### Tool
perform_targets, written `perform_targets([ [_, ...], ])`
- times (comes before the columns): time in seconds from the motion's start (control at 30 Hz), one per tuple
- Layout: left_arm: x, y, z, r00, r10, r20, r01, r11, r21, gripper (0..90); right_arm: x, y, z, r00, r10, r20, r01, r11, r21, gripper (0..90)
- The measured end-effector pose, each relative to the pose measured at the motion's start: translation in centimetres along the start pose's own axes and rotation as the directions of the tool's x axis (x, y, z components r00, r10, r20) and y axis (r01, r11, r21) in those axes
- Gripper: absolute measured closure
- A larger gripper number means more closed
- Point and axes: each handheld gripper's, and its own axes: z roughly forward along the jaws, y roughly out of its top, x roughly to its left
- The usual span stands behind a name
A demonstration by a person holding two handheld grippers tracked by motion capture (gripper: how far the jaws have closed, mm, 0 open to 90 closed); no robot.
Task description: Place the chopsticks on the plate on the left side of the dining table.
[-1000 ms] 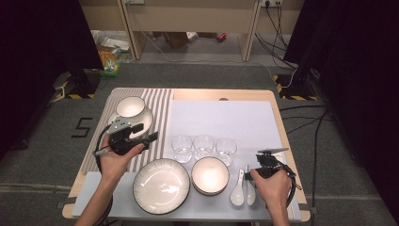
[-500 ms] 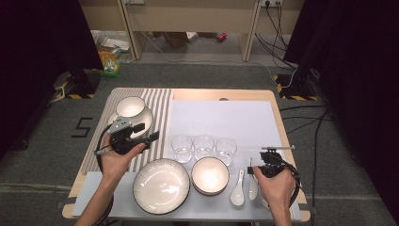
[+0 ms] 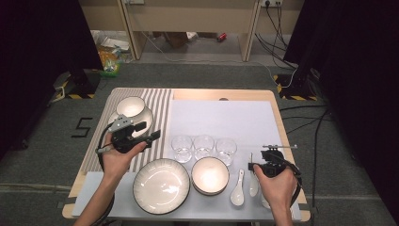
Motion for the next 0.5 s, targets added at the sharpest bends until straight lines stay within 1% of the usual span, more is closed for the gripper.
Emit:
perform_targets([
  [0.03,0.0,0.0,0.0,1.0,-0.001,0.002,0.001,1.0,0.0,27.9,0.0,0.0,-0.1,1.0,0.0,-0.001,0.0,1.0,-0.003,86.1],
  [0.13,-0.1,0.2,0.0,1.0,0.003,0.004,-0.003,1.0,0.003,28.0,0.1,0.1,-0.3,0.9998,-0.018,0.008,0.018,1.0,-0.02,86.1],
  [0.2,-0.1,0.3,0.0,1.0,0.004,0.007,-0.004,1.0,-0.001,28.0,0.2,0.2,-0.4,0.9998,-0.02,0.01,0.02,0.999,-0.033,86.2],
  [0.23,-0.1,0.3,0.0,1.0,0.004,0.008,-0.004,1.0,-0.005,28.1,0.1,0.2,-0.4,0.9995,-0.03,0.01,0.03,0.999,-0.042,86.1],
  [0.37,0.0,0.5,0.0,1.0,0.008,-0.001,-0.008,0.9999,-0.011,29.0,0.2,0.4,-0.7,0.9993,-0.036,0.013,0.036,0.997,-0.063,86.1],
  [0.43,-0.1,0.6,0.0,1.0,0.003,0.007,-0.003,0.9999,-0.013,29.7,0.3,0.5,-0.9,0.9989,-0.043,0.017,0.044,0.996,-0.079,86.1],
  [0.5,-0.1,0.7,0.1,0.9999,0.007,0.008,-0.007,0.9999,-0.014,29.7,0.3,0.6,-1.1,0.9984,-0.054,0.014,0.055,0.994,-0.096,86.1],
])
